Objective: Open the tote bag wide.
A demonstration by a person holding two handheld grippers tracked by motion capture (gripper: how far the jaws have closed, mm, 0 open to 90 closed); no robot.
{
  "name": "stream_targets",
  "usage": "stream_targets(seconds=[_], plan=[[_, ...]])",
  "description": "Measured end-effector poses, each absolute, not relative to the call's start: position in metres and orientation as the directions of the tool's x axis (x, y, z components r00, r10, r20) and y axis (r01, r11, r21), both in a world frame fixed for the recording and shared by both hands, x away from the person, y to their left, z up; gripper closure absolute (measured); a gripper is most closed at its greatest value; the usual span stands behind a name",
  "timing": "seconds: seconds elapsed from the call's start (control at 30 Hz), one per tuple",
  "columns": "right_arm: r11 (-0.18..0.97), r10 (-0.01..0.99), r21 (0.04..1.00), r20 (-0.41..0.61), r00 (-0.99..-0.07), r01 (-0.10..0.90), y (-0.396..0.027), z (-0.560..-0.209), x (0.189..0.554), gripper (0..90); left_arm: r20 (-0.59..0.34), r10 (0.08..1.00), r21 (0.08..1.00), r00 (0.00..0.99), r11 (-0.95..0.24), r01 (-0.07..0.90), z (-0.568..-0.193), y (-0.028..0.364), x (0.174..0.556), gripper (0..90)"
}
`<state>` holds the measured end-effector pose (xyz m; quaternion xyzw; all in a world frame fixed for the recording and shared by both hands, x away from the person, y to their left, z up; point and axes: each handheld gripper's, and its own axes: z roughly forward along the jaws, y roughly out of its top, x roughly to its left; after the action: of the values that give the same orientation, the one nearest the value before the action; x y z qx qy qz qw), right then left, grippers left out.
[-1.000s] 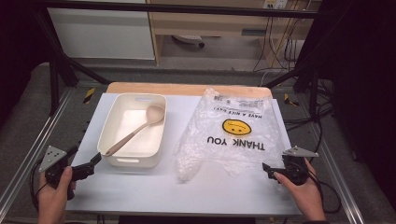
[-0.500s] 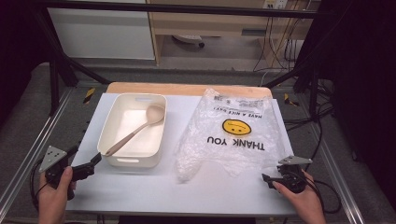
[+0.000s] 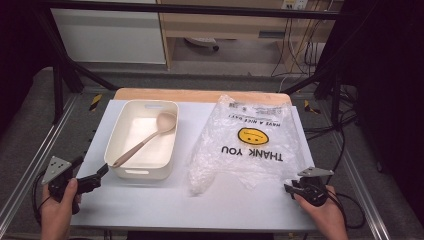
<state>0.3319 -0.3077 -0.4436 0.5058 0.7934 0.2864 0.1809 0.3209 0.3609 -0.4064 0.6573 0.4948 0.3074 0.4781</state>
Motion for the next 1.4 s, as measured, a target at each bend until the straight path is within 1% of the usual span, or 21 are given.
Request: stream_targets(seconds=[0.2, 0.3, 0.5, 0.83, 1.4], plan=[[0.33, 0.901, 0.627, 0.013, -0.433, 0.705, -0.303, -0.442, 0.334, 85.7, -0.067, 0.945, 0.933, 0.321, -0.055, 0.356, -0.406, 0.361, 0.321, 5.5], [0.33, 0.9, 0.622, 0.019, -0.435, 0.71, -0.302, -0.442, 0.335, 90.0, -0.066, 0.945, 0.933, 0.321, -0.056, 0.356, -0.407, 0.361, 0.321, 5.6], [0.322, 0.905, 0.617, 0.021, -0.424, 0.718, -0.3, -0.441, 0.336, 90.0, -0.066, 0.945, 0.933, 0.321, -0.056, 0.355, -0.406, 0.361, 0.321, 5.6], [0.322, 0.898, 0.603, 0.05, -0.437, 0.73, -0.29, -0.439, 0.332, 90.0, -0.065, 0.945, 0.933, 0.321, -0.056, 0.355, -0.406, 0.361, 0.321, 5.6], [0.398, 0.854, 0.58, 0.048, -0.518, 0.71, -0.259, -0.437, 0.327, 90.0, -0.06, 0.945, 0.933, 0.323, -0.062, 0.355, -0.406, 0.361, 0.321, 5.5]])
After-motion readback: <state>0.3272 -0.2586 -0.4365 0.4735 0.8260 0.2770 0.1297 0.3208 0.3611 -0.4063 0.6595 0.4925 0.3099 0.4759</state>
